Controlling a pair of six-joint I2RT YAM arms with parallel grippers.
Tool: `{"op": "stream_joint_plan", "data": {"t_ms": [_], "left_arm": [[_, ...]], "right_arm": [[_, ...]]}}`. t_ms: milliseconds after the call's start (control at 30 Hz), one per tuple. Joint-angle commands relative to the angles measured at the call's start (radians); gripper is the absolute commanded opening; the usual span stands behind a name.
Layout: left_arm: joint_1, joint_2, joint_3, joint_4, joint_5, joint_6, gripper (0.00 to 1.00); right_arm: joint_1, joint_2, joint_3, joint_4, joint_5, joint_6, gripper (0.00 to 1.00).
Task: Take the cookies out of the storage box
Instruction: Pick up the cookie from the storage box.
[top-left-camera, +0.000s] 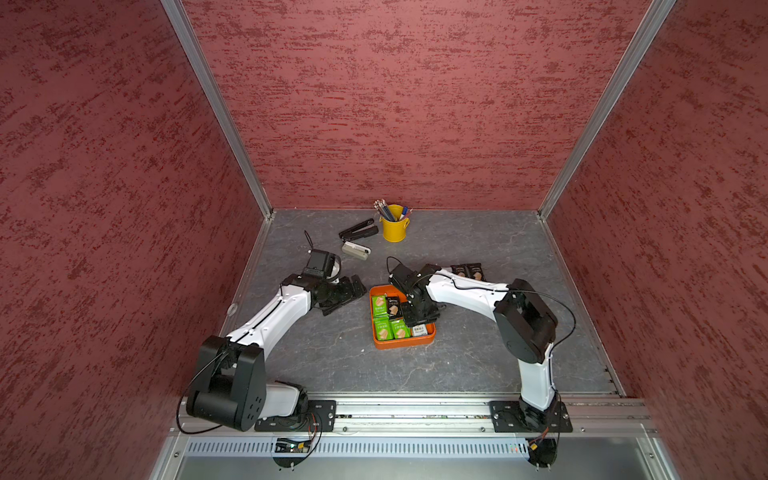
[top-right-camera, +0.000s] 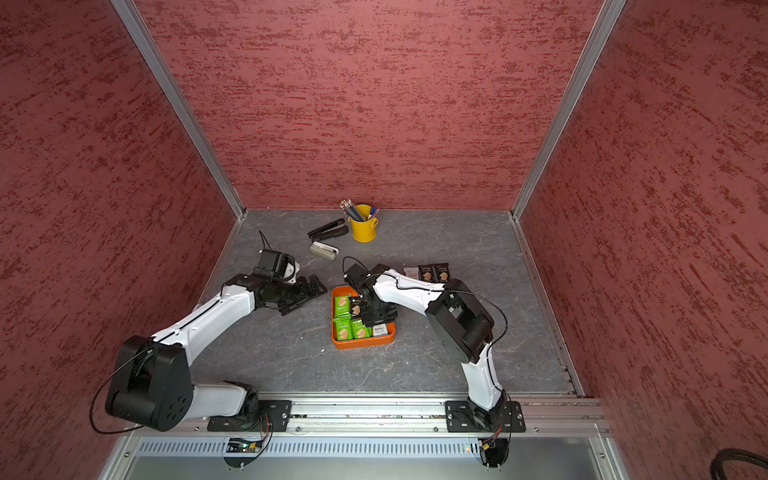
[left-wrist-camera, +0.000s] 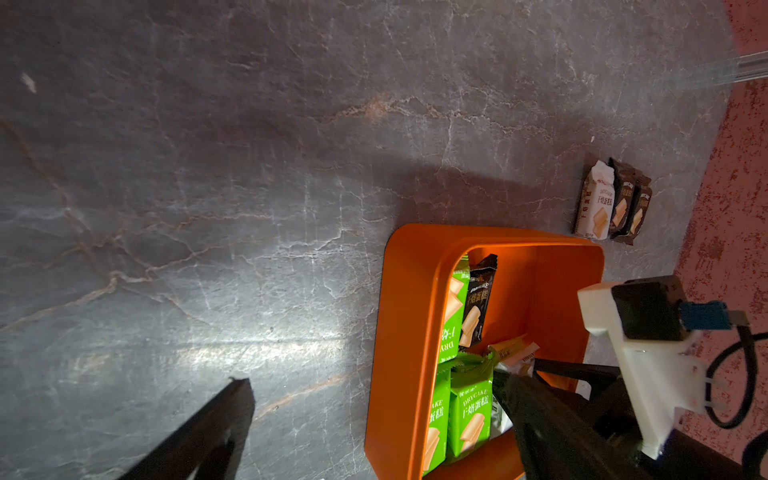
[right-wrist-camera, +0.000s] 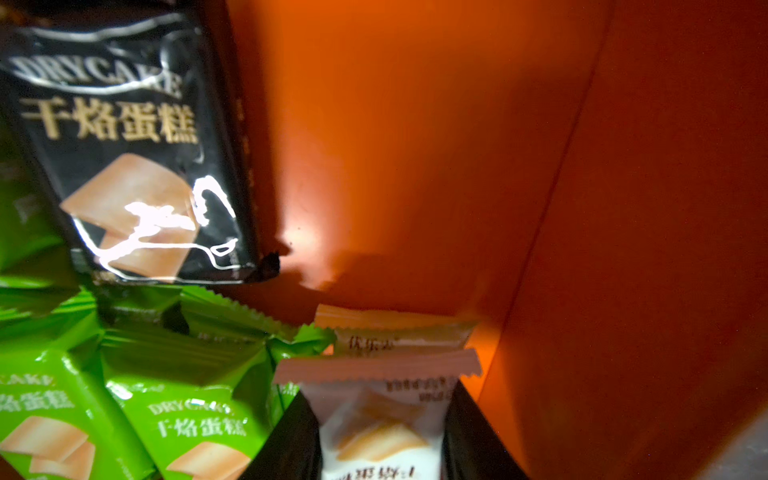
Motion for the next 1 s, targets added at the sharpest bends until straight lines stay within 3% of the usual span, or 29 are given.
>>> {"op": "stream_joint_plan", "data": {"t_ms": [0,400,667,967], "left_arm": [[0.006,-0.021,-0.017,-0.004,-0.009,0.002,1.00],[0.005,-0.035,-0.024,0.002,-0.006,-0.013,1.00],[-0.009,-0.033,-0.006,0.004,0.002,-0.035,1.00],[-0.070,0.012,0.039,0.015,-0.030,-0.078,1.00]], "right_arm": [[0.006,-0.014,0.023,-0.002,0.027,0.015,0.40],[0.005,-0.083,0.116,-0.029,0.045,0.016,0.40],[-0.001,-0.107,0.231,-0.104,0.122,-0.042,0.40],[-0.079,-0.154,0.229,-0.148,0.172,-0.129,0.40]]}}
